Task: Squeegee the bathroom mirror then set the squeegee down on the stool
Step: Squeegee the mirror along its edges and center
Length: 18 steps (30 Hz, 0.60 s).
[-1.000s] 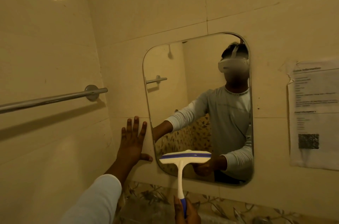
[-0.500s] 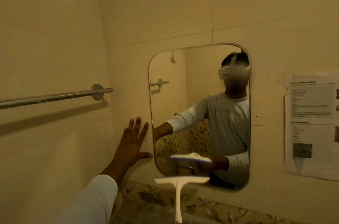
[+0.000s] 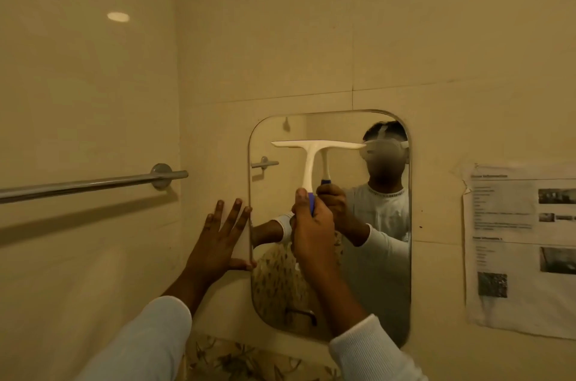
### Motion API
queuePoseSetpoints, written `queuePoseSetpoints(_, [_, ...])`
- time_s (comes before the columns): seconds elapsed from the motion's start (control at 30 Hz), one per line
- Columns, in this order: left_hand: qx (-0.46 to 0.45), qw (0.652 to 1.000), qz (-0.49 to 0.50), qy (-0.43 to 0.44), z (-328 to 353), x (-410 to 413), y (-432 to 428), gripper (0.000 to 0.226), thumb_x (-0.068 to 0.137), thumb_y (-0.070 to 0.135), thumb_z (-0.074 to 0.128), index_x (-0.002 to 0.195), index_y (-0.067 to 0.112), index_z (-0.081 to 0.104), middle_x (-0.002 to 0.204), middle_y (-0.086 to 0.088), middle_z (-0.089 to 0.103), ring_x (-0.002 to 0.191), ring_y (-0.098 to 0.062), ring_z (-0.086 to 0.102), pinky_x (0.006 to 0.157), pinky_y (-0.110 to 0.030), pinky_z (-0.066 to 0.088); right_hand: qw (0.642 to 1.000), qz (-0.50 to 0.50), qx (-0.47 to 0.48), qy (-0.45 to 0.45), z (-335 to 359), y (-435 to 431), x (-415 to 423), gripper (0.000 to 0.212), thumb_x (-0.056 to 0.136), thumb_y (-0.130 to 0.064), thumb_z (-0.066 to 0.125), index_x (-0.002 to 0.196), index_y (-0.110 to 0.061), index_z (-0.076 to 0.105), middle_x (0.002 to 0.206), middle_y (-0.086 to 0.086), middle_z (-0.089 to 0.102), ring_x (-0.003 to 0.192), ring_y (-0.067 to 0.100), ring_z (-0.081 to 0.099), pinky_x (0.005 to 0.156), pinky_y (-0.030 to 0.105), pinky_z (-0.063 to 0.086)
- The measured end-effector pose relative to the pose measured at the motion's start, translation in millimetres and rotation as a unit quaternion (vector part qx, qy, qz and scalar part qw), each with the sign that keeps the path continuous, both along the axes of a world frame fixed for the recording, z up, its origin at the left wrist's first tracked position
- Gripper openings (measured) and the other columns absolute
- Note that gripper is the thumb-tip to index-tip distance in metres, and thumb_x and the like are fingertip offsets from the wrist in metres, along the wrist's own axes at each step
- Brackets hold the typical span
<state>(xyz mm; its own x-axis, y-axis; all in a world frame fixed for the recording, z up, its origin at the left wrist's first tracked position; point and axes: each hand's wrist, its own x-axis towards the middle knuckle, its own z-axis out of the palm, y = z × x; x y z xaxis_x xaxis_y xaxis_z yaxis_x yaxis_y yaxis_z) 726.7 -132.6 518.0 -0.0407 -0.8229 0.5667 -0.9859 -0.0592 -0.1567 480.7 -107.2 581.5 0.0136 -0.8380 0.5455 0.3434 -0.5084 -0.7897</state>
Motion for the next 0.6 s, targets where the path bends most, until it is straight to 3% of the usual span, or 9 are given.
queuePoseSetpoints(0.1, [0.006, 1.000, 0.018, 0.004, -3, 2, -10, 0.139, 0.063, 0.095, 0.052, 0.158, 0.026, -0.022, 0.165, -0.002, -0.033, 0.149, -0.036, -0.033, 0.122, -0.059, -0.005, 1.000, 0.007, -0.014, 0.013, 14, -9, 7, 0.030, 0.108, -0.039, 0.054, 0.096, -0.013, 0.062, 0.069, -0.003, 0.056, 0.056, 0.004, 0.054, 0.055, 0.016, 0.049])
queuePoseSetpoints(0.23, [0.004, 1.000, 0.025, 0.016, -5, 5, -18, 0.143, 0.059, 0.091, 0.062, 0.159, 0.025, -0.017, 0.166, -0.006, -0.029, 0.149, -0.038, -0.032, 0.121, -0.061, -0.004, 0.999, 0.016, -0.021, 0.020, 40, -14, 11, 0.030, 0.109, -0.041, 0.054, 0.094, -0.015, 0.061, 0.072, 0.002, 0.055, 0.062, 0.013, 0.050, 0.062, 0.031, 0.047])
queuePoseSetpoints(0.33, [0.004, 0.999, 0.022, 0.024, -6, 5, -21, 0.146, 0.058, 0.088, 0.066, 0.155, 0.031, -0.027, 0.165, -0.004, -0.031, 0.149, -0.038, -0.033, 0.120, -0.059, -0.006, 0.999, -0.014, -0.030, 0.031, 43, -20, 9, 0.031, 0.109, -0.042, 0.053, 0.094, -0.015, 0.060, 0.076, 0.005, 0.056, 0.067, 0.017, 0.051, 0.068, 0.036, 0.047])
queuePoseSetpoints(0.47, [0.009, 0.999, 0.029, 0.018, -5, 3, -19, 0.146, 0.061, 0.087, 0.065, 0.154, 0.028, -0.029, 0.162, -0.003, -0.037, 0.147, -0.039, -0.035, 0.121, -0.059, -0.008, 1.000, -0.015, -0.010, 0.023, 7, -22, 7, 0.029, 0.107, -0.043, 0.055, 0.091, -0.019, 0.061, 0.068, -0.005, 0.058, 0.062, 0.012, 0.056, 0.062, 0.030, 0.052])
queuePoseSetpoints(0.6, [0.005, 1.000, 0.022, 0.020, -6, 3, -17, 0.145, 0.062, 0.085, 0.066, 0.154, 0.028, -0.031, 0.162, -0.003, -0.039, 0.147, -0.040, -0.036, 0.121, -0.061, -0.008, 0.999, -0.012, 0.022, 0.030, -49, -13, 7, 0.035, 0.101, -0.051, 0.055, 0.095, -0.018, 0.066, 0.070, -0.003, 0.061, 0.064, 0.012, 0.061, 0.065, 0.029, 0.054])
